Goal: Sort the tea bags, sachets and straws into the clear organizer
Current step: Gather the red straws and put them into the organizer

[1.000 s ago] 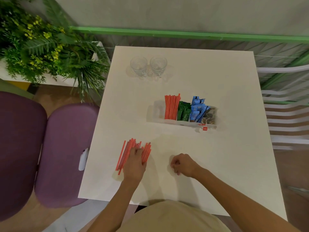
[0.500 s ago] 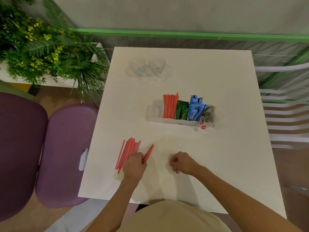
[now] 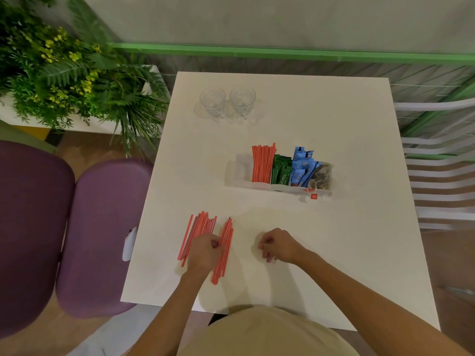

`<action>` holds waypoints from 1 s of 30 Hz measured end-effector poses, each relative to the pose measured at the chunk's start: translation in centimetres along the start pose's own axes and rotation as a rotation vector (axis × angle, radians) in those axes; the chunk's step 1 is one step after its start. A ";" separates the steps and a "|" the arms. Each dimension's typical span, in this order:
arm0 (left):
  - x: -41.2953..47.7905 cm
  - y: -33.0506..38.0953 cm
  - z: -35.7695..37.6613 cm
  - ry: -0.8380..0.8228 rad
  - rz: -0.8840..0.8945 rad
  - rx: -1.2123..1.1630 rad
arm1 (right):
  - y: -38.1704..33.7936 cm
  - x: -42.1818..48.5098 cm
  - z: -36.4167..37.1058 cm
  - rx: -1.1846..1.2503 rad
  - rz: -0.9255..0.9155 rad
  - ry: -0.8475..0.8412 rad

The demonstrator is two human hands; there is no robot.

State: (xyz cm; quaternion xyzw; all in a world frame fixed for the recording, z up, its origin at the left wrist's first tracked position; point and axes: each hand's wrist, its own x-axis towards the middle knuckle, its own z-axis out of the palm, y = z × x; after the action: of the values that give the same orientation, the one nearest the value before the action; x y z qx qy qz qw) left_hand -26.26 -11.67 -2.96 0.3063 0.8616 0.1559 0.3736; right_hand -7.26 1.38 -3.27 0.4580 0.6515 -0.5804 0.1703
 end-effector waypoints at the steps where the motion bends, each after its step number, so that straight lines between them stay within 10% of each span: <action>1: 0.0 0.1 -0.2 -0.005 -0.001 -0.003 | -0.3 0.1 -0.1 0.015 -0.010 0.002; 9: -0.6 2.3 -1.8 -0.235 0.016 -0.203 | -3.8 0.8 -1.1 0.176 -0.077 0.099; 18: -1.6 5.5 -1.7 -0.521 0.099 -0.169 | -3.5 -0.5 -2.3 0.349 -0.157 -0.169; 30: -2.0 5.5 -1.8 -0.398 0.132 -0.287 | -1.9 -2.3 -1.2 0.825 -0.137 0.031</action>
State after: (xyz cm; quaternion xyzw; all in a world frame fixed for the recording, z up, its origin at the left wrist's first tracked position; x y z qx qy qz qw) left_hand -24.31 -8.84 2.06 0.3302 0.7184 0.2374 0.5644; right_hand -7.18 1.75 -0.12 0.4523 0.3957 -0.7956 -0.0764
